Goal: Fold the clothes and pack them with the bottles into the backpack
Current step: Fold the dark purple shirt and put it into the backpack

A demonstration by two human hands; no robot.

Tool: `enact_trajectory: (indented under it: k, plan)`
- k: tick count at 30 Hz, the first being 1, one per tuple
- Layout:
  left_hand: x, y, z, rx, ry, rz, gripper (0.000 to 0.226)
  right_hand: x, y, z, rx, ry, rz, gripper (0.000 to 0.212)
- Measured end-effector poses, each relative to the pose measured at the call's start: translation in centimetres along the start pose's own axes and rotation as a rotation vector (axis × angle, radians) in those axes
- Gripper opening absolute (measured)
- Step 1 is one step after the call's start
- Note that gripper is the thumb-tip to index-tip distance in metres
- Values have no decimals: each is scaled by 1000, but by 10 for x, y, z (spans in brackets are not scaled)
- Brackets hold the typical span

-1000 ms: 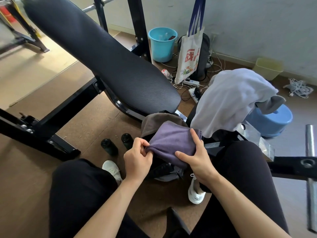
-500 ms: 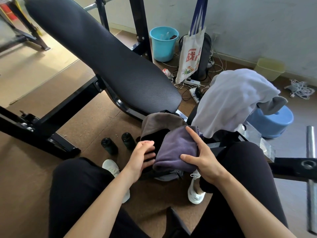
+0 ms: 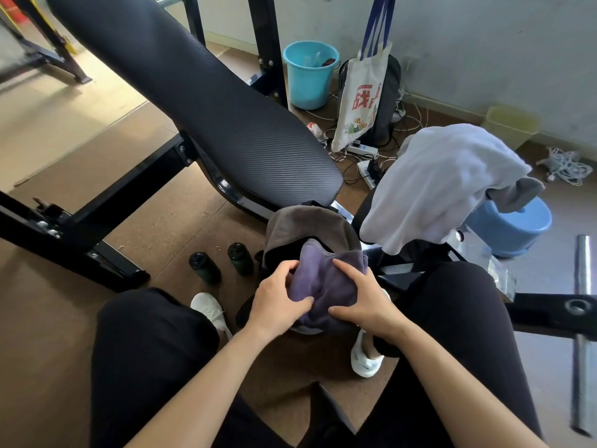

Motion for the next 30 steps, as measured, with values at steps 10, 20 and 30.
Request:
enact_trajectory:
  k: [10,20,30]
  plan:
    - [-22,29,11,254,133,574,59,3,-11,17,949,-162,240,42]
    - [-10,20,2,-359,48,182,26,6,0,14,962,93,267,27]
    - [-4,-2,21,-572,-440,-57,58,23,11,30,567,-93,192,54]
Point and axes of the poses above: each hand's wrist, its own x-axis towards the middle knuckle, its own z-axis out of the palm, y = z × x, the point moved 3 cm from there along x, towards the middle knuckle
